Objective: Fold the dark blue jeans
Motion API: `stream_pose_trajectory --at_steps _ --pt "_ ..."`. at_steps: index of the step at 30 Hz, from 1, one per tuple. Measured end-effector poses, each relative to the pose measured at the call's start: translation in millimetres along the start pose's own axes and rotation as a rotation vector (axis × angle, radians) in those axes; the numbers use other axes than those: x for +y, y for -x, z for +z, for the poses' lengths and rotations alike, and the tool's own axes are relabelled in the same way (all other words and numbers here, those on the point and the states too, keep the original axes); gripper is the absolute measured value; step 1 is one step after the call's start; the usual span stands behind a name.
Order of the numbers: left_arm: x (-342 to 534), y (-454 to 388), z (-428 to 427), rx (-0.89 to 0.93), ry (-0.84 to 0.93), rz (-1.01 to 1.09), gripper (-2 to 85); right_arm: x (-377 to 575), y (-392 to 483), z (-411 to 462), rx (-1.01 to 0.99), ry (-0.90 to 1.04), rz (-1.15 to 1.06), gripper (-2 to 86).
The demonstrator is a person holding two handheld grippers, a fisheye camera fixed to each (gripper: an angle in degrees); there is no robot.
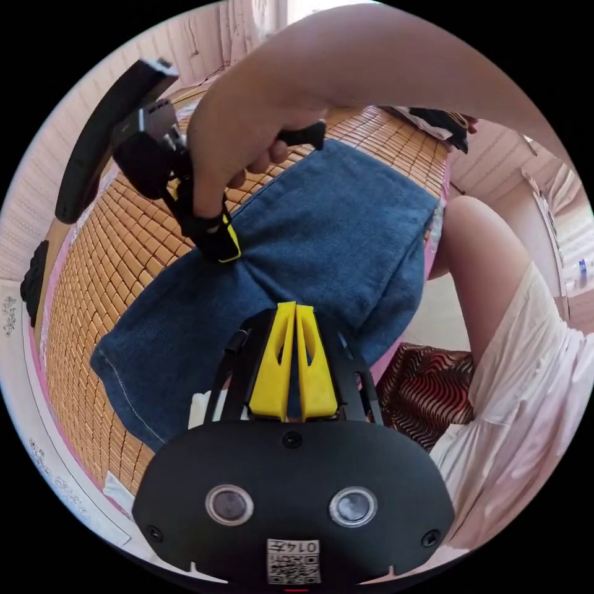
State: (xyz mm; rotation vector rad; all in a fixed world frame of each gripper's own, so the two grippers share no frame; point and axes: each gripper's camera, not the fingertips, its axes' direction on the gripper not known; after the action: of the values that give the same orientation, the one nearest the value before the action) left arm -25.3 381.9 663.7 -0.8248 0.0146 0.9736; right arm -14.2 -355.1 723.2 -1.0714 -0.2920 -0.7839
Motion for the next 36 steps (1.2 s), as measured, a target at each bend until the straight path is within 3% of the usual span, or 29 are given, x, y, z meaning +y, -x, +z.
stream_pose_trajectory --at_steps 3,7,9,12,14,17,22,26,30,36 --pt "0.2 -26.6 15.7 -0.024 0.077 0.078 -1.0 1.9 -6.2 13.2 0.003 0.021 -0.011 -0.9" --pt "-5.1 -36.3 16.2 -0.097 0.039 0.097 -1.0 23.2 -21.5 33.7 -0.033 -0.027 0.021 -0.9" --pt "-5.2 -38.9 8.8 -0.094 -0.013 0.117 -1.0 50.6 -27.7 42.8 -0.049 -0.146 0.046 -0.9" --pt "-3.6 -41.9 -11.4 0.001 -0.180 0.124 -0.9 131.5 -47.6 54.7 -0.251 -0.450 0.117 -0.7" --pt "-8.1 -40.6 -20.8 0.048 -0.272 0.114 -0.7 230.2 -61.5 69.1 -0.380 -0.732 0.261 -0.1" --pt "-26.8 -25.2 -25.5 0.086 -0.340 0.052 0.9 347.3 -70.5 110.5 -0.342 -0.847 0.601 5.6" --pt "-91.7 18.2 -18.3 0.166 -0.316 -0.081 7.9 434.7 -73.4 197.8 -0.356 -0.665 0.889 12.9" --pt "-164.4 42.5 -2.4 0.270 -0.233 -0.086 9.9 454.6 -82.6 253.0 -0.509 -0.627 0.895 14.0" --pt "-221.8 47.0 18.2 0.315 -0.115 -0.085 12.7 462.7 -88.1 285.4 -0.542 -0.616 0.880 10.8" --pt "-274.6 42.8 65.3 0.213 0.138 -0.076 11.7 500.2 -99.5 324.0 -0.585 -0.701 0.827 4.0"
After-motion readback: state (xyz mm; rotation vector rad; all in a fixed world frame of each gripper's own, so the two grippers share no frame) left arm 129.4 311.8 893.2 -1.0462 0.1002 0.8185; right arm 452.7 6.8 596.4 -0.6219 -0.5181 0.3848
